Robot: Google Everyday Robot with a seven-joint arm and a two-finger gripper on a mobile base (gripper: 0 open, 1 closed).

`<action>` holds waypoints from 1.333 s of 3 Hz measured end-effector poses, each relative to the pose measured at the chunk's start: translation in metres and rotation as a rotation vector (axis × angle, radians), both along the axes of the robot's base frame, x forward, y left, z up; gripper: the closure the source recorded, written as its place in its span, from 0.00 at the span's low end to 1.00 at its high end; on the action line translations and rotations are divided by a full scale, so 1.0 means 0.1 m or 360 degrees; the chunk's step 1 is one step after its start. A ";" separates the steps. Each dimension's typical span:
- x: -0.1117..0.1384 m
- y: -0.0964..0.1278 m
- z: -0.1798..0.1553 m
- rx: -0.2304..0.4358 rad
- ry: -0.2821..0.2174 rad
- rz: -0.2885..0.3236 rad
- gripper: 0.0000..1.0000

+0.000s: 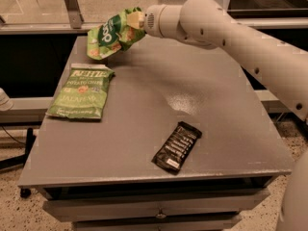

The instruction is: Move green rice chip bag near green jalapeno chip bag

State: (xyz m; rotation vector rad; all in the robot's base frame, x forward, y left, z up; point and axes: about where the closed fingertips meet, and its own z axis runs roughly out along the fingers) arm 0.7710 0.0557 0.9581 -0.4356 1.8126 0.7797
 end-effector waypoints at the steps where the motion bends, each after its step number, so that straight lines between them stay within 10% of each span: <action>1: -0.15 0.14 0.05 0.0045 0.0078 -0.0035 1.00; 4: -0.46 0.44 -0.31 0.0085 0.0280 0.0000 0.37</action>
Offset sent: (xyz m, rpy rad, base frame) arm -0.0488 0.0399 -0.0186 0.0459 0.1804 -0.0016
